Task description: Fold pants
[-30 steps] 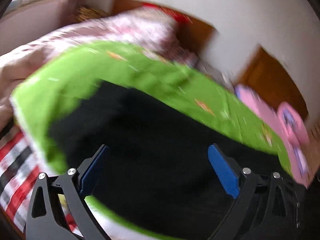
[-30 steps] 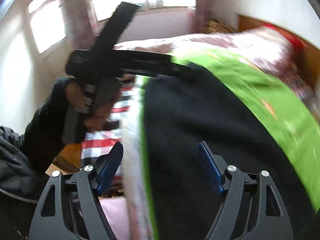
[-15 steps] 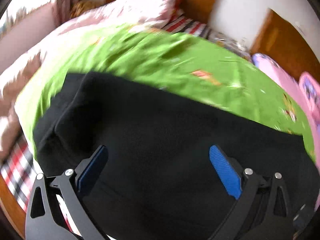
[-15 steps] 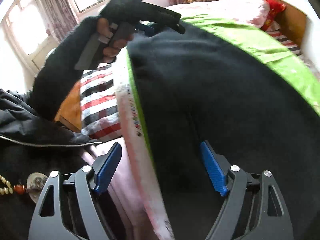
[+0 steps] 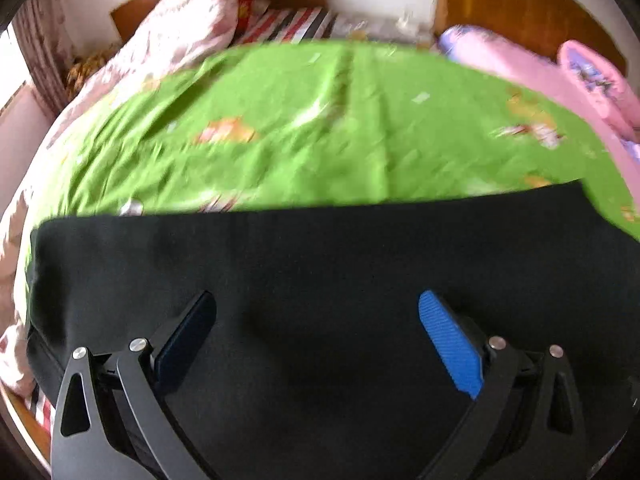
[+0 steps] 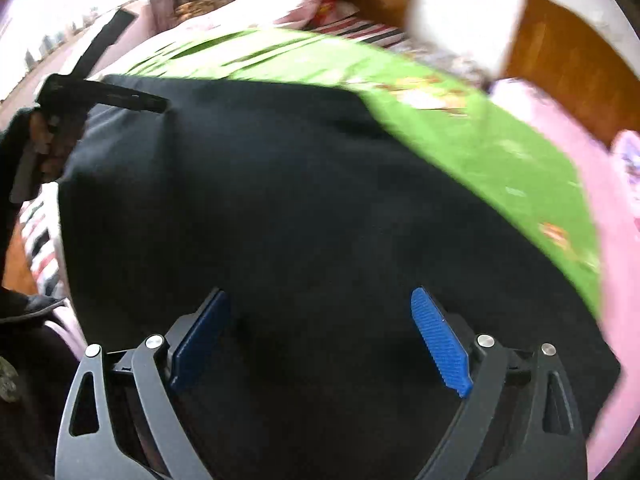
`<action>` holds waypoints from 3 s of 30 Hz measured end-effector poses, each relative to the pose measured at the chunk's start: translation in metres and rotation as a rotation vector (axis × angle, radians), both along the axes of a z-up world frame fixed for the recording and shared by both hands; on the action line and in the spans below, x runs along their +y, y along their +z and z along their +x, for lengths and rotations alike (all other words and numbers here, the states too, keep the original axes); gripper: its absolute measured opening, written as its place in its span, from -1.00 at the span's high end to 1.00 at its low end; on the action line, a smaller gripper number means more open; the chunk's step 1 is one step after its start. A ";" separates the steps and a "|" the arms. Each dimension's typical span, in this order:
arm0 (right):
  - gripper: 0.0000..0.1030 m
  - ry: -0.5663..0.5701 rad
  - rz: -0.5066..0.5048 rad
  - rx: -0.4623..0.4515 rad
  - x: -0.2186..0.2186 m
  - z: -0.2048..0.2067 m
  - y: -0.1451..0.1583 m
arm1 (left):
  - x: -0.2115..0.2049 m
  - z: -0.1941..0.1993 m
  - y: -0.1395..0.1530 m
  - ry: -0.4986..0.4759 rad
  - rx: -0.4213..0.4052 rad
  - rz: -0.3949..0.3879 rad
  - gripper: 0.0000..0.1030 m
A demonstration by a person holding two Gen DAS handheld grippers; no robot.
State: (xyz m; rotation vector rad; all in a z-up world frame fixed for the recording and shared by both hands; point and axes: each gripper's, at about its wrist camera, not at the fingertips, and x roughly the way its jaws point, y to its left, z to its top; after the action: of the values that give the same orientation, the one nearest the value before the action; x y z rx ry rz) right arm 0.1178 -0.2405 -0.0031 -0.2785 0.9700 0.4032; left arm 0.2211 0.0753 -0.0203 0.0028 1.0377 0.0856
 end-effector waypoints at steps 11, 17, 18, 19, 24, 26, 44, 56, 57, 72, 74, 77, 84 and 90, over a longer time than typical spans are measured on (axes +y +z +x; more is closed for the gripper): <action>-0.73 -0.315 -0.044 -0.075 -0.133 -0.063 -0.004 | -0.102 -0.008 -0.021 -0.230 0.010 0.028 -0.97; -0.73 -0.286 0.070 -0.157 -0.125 -0.099 0.002 | -0.102 -0.043 -0.005 -0.229 -0.053 0.005 -0.97; -0.73 -0.298 0.037 -0.133 -0.126 -0.095 -0.010 | -0.102 -0.046 -0.007 -0.238 -0.057 0.012 -0.97; -0.79 -0.305 0.043 -0.136 -0.129 -0.095 -0.017 | -0.103 -0.048 -0.012 -0.248 -0.054 0.031 -0.97; -0.79 -0.424 0.002 -0.146 -0.131 -0.096 -0.006 | -0.092 -0.046 -0.021 -0.226 -0.055 -0.002 -0.96; -0.79 -0.463 -0.046 -0.191 -0.118 -0.098 0.009 | -0.084 -0.055 -0.010 -0.208 -0.109 0.000 -0.97; -0.79 0.322 0.078 -0.167 0.258 0.043 0.028 | 0.104 -0.165 0.000 0.149 -0.215 -0.005 -0.97; -0.79 0.394 -0.037 -0.005 0.412 0.107 -0.032 | 0.133 -0.181 -0.015 0.178 -0.216 -0.073 -0.97; -0.84 0.390 -0.033 -0.013 0.416 0.106 -0.031 | 0.132 -0.182 -0.016 0.180 -0.217 -0.075 -0.97; -0.87 0.642 -0.114 0.011 0.558 0.107 -0.039 | 0.125 -0.188 -0.021 0.151 -0.227 -0.088 -0.97; -0.90 0.625 -0.091 0.057 0.560 0.117 -0.039 | 0.126 -0.189 -0.022 0.149 -0.226 -0.096 -0.97; -0.90 0.610 -0.060 0.063 0.555 0.120 -0.029 | 0.127 -0.192 -0.020 0.136 -0.229 -0.096 -0.97; -0.90 0.538 0.142 0.020 0.496 0.105 0.006 | 0.244 -0.217 -0.009 0.307 -0.312 -0.590 -0.94; -0.90 0.496 0.247 0.048 0.424 0.079 0.011 | 0.338 -0.208 -0.030 0.423 -0.360 -0.877 -0.79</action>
State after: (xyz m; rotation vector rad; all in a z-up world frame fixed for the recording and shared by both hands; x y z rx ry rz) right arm 0.1969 0.1833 0.0077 -0.2846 0.8816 0.9794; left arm 0.0132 0.4130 -0.0503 -0.9957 0.6332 0.0075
